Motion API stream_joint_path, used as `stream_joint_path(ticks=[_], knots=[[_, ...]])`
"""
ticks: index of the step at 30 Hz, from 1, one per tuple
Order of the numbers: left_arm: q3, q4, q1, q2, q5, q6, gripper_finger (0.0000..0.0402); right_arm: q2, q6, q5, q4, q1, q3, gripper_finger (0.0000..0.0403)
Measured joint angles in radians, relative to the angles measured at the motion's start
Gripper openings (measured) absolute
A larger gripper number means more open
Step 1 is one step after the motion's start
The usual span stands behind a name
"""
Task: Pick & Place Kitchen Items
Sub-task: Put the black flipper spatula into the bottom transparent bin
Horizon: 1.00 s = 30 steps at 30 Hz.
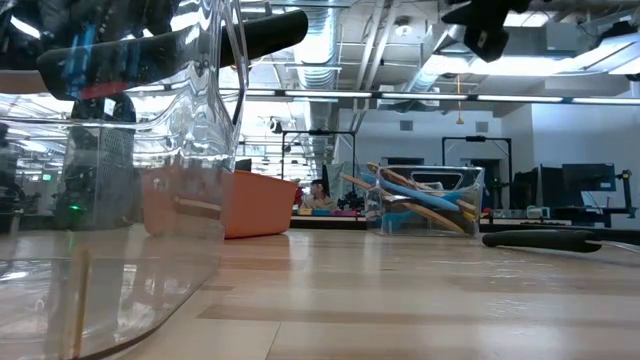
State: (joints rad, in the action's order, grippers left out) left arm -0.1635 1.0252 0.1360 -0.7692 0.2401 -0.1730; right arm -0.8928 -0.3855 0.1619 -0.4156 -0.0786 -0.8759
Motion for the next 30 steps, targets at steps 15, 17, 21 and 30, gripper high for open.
stream_joint_path(ticks=[15, 17, 21, 30], knots=[[0.000, 0.000, 0.000, 0.000, 0.000, 0.014, 0.0090, -0.012, 0.068, -0.006, -0.004, 0.117, 0.000, 0.0097], [0.000, 0.000, 0.000, 0.000, 0.000, 0.014, 0.0090, -0.012, 0.099, -0.011, -0.003, 0.116, 0.000, 0.0097], [0.000, -0.002, 0.000, 0.000, 0.000, 0.011, 0.0090, -0.012, 0.133, -0.067, -0.001, 0.116, 0.000, 0.0097], [0.000, -0.004, 0.000, 0.000, 0.000, 0.011, 0.0090, -0.012, 0.227, -0.137, 0.016, 0.116, 0.000, 0.0097]])
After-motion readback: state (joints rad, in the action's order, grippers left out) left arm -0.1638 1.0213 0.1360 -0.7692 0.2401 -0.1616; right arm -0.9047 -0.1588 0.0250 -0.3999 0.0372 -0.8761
